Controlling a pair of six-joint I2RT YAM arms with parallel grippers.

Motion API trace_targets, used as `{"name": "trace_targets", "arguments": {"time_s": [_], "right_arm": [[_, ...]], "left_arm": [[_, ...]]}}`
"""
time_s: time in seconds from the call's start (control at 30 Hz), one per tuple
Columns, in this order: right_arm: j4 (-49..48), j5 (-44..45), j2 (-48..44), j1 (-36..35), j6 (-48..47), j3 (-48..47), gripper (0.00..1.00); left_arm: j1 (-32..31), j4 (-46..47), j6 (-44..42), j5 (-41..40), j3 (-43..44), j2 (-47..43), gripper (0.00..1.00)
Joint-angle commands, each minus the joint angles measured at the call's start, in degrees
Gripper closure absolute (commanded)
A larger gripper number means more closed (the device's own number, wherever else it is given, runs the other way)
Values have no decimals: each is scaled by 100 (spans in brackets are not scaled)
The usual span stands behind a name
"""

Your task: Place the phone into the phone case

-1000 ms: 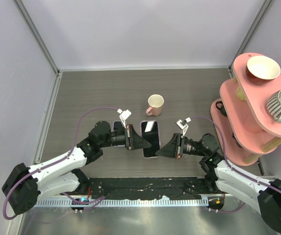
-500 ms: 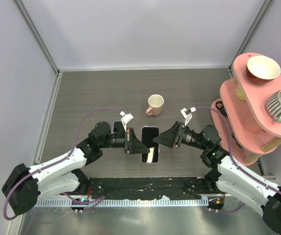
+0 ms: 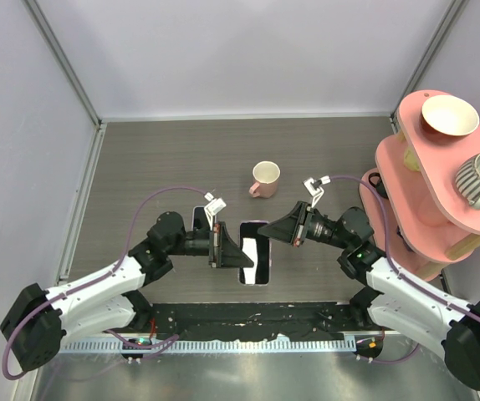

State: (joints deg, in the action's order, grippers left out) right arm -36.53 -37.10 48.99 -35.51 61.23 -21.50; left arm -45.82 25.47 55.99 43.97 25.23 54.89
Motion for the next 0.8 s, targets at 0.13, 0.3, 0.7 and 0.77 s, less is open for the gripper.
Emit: {"name": "trace_targets", "arguments": {"time_s": [0.13,0.3,0.7,0.77], "right_arm": [[575,54,-224,-26,-427,-566,79],[481,-16,-127,-26,-323,-698,53],[-309,-499,-22,-44,169,-207,54],[-451,-675,-13,-70,258,-118,48]], "left_arm": [[29,168,-176,-28,-10,223,100],[29,239,-176,-37,-27,285,100],[21,415,-9,-555,-10,232,100],[30,484,43,-844,-36,189,100]]}}
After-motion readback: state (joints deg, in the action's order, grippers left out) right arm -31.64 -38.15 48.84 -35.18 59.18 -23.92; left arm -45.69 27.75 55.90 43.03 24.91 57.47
